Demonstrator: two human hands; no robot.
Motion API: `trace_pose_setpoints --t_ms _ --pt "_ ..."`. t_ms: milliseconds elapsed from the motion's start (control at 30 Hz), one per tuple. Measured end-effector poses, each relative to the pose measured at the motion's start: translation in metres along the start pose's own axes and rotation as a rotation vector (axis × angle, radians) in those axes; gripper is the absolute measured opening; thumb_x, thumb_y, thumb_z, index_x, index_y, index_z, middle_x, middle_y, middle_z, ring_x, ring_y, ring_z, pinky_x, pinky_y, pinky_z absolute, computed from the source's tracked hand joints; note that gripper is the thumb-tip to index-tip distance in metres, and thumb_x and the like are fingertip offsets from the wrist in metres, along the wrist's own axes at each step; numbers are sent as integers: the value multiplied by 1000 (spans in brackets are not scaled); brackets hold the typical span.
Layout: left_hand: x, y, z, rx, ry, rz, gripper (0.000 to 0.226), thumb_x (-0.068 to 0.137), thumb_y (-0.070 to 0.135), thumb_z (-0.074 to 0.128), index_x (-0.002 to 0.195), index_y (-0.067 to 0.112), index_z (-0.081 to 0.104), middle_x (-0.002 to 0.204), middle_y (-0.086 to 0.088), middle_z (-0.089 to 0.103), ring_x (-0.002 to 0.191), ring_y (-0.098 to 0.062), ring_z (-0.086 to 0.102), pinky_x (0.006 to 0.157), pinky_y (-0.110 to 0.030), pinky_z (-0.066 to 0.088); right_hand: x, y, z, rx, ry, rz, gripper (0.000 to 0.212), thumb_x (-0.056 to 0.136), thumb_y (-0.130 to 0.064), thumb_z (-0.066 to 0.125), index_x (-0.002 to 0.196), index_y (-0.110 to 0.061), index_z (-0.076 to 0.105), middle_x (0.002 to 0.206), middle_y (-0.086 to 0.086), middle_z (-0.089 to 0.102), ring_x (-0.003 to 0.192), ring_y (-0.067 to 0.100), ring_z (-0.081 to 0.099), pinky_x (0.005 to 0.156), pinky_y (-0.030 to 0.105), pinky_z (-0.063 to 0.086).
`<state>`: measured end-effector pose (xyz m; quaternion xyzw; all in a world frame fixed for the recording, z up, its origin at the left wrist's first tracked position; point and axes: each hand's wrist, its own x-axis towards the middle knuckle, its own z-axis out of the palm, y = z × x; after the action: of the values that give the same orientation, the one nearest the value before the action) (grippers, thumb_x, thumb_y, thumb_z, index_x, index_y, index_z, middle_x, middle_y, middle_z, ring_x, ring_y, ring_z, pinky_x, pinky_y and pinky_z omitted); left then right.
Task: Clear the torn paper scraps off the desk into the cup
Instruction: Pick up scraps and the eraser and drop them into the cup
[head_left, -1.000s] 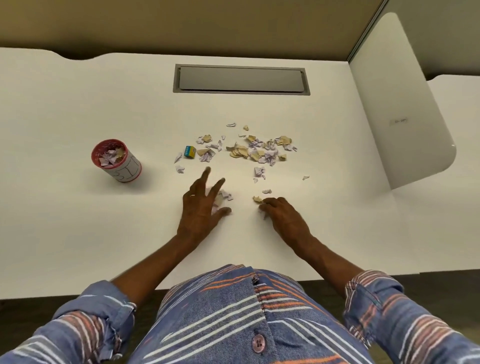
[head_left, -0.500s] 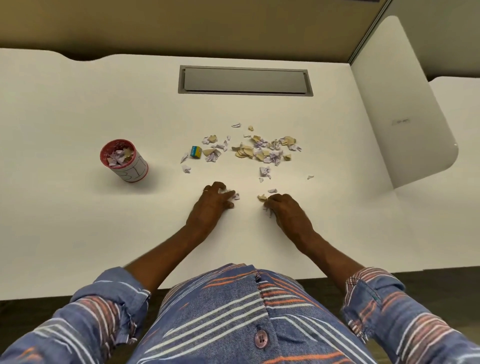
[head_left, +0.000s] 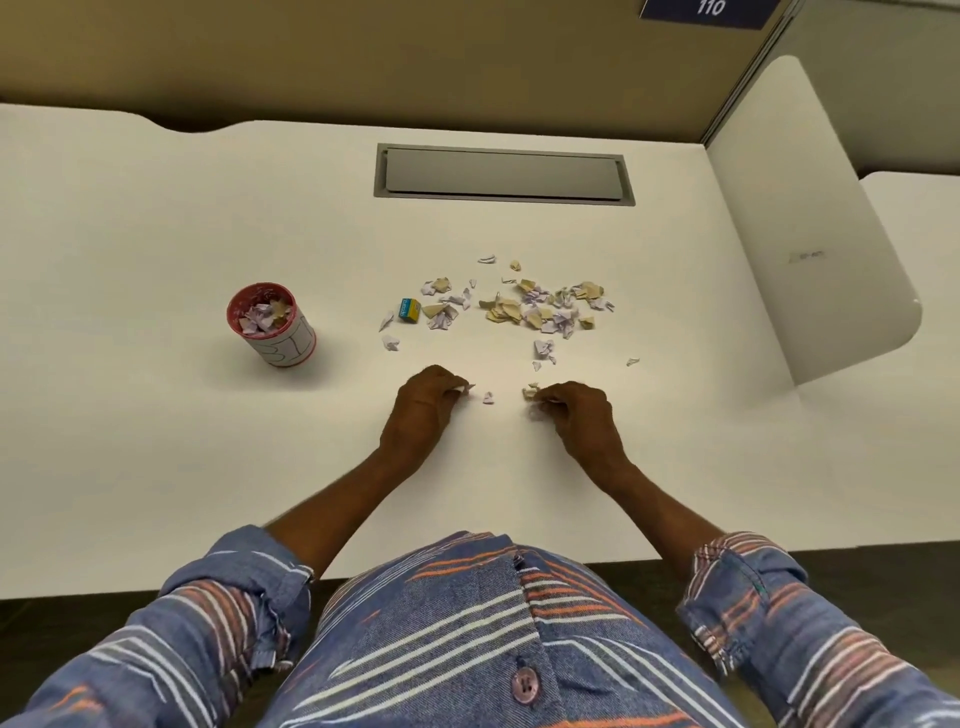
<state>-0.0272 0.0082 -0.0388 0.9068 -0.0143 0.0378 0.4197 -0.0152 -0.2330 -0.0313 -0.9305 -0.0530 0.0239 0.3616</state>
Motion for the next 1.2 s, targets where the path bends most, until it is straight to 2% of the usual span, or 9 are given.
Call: trace_pose_setpoints --t_ms 100,233,400,600,667,800,933,1133,1200 --pt "0 -1 -15 -170 56 -126 17 92 6 63 104 8 74 99 -4 72 91 -15 68 84 -22 52 9 -12 4 159 -12 172 15 85 -4 72 97 -10 79 99 5 79 88 -2 68 76 -4 42" --pt "5 -2 -43 -374 178 -191 19 89 3 63 98 14 76 88 0 73 80 -15 70 76 -31 60 16 -27 11 346 -31 287 11 86 -12 75 95 -15 80 90 3 79 75 7 69 79 23 56" --pt "16 -13 -99 -403 390 -178 17 89 5 63 95 12 76 89 -6 74 83 -21 71 76 -37 62 21 -46 28 567 -63 384 16 84 -10 79 99 -11 79 92 9 78 75 12 68 78 28 60" --pt "23 -44 -176 -165 590 -162 17 84 11 64 93 16 77 92 2 72 85 -5 67 79 -14 52 21 -59 46 745 -85 453 24 84 -2 76 108 1 74 94 16 73 81 19 67 76 24 58" --pt "23 -55 -194 -93 563 -184 18 85 14 63 95 21 77 96 4 72 89 -6 66 80 -16 51 21 -62 51 746 -86 457 23 85 -2 75 107 1 74 93 17 72 83 22 65 79 27 57" --pt "25 -71 -211 58 397 -239 22 87 11 60 104 13 75 105 -6 71 99 -21 66 87 -34 55 22 -67 60 745 -86 479 21 85 -1 75 106 0 74 94 16 73 83 23 65 87 37 56" --pt "30 -75 -211 153 230 -326 25 89 12 59 110 10 73 115 -11 68 108 -27 63 91 -37 54 21 -76 65 751 -85 483 21 85 -2 74 106 0 74 98 19 73 88 25 66 93 42 56" --pt "31 -72 -212 119 177 -200 42 82 -3 53 111 20 72 117 -6 68 109 -22 61 84 -27 49 26 -111 73 758 -129 446 24 85 -4 76 109 0 74 99 20 75 87 24 68 90 40 58" --pt "32 -76 -214 112 177 -187 45 82 -6 52 116 18 70 121 -7 67 115 -23 60 91 -29 49 32 -130 78 758 -162 414 25 85 -5 76 109 0 73 102 23 74 88 25 68 87 41 58"
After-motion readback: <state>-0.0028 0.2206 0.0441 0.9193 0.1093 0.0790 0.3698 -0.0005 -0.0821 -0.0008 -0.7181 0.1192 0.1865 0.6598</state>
